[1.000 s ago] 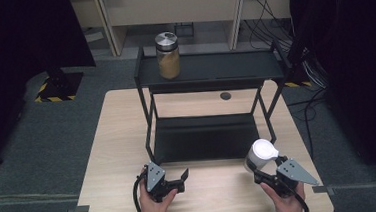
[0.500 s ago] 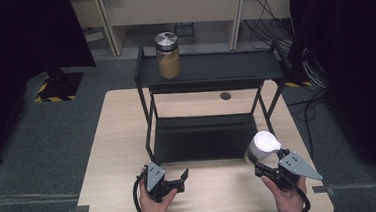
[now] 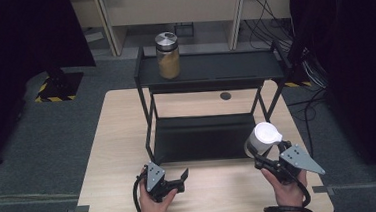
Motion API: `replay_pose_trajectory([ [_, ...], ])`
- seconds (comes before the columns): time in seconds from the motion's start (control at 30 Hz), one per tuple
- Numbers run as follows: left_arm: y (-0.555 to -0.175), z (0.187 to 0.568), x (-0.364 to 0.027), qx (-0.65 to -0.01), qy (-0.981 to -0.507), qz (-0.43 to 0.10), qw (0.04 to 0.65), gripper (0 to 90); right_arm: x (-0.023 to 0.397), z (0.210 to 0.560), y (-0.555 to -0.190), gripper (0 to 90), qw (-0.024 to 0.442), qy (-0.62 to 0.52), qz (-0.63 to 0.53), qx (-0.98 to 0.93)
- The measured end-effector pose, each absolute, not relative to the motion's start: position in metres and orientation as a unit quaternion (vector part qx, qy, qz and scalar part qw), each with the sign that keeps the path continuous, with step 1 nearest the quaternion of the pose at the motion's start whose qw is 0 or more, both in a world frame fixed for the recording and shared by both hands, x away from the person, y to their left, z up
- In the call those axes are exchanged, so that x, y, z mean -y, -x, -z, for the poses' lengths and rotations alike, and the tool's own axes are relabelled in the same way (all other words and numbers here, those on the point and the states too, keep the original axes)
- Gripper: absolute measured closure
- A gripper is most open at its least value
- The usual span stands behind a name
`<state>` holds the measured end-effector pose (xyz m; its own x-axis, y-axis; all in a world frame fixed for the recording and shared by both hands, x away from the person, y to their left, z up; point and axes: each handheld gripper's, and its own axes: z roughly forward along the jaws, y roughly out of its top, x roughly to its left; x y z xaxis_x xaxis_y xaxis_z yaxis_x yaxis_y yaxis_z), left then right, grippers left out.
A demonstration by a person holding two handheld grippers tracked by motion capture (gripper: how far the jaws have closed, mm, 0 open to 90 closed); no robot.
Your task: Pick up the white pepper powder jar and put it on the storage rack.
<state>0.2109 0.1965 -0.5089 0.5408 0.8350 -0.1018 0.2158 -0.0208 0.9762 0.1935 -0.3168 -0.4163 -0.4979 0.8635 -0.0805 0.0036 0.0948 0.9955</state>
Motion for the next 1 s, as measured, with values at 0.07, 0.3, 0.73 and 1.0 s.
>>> replay_pose_trajectory([
  [0.07, -0.211, 0.509, -0.197, -0.397, -0.662, -0.269, 0.576, 0.6, 0.316, 0.415, -0.195, 31.0, 0.371, -0.336, -0.582, -0.640],
  [0.3, -0.211, 0.509, -0.197, -0.396, -0.663, -0.269, 0.576, 0.6, 0.314, 0.406, -0.198, 31.0, 0.379, -0.328, -0.587, -0.636],
  [0.73, -0.211, 0.509, -0.197, -0.395, -0.663, -0.268, 0.577, 0.6, 0.307, 0.388, -0.210, 31.0, 0.394, -0.321, -0.595, -0.623],
  [1.0, -0.211, 0.509, -0.196, -0.395, -0.664, -0.269, 0.576, 0.6, 0.308, 0.378, -0.214, 31.0, 0.403, -0.315, -0.600, -0.616],
])
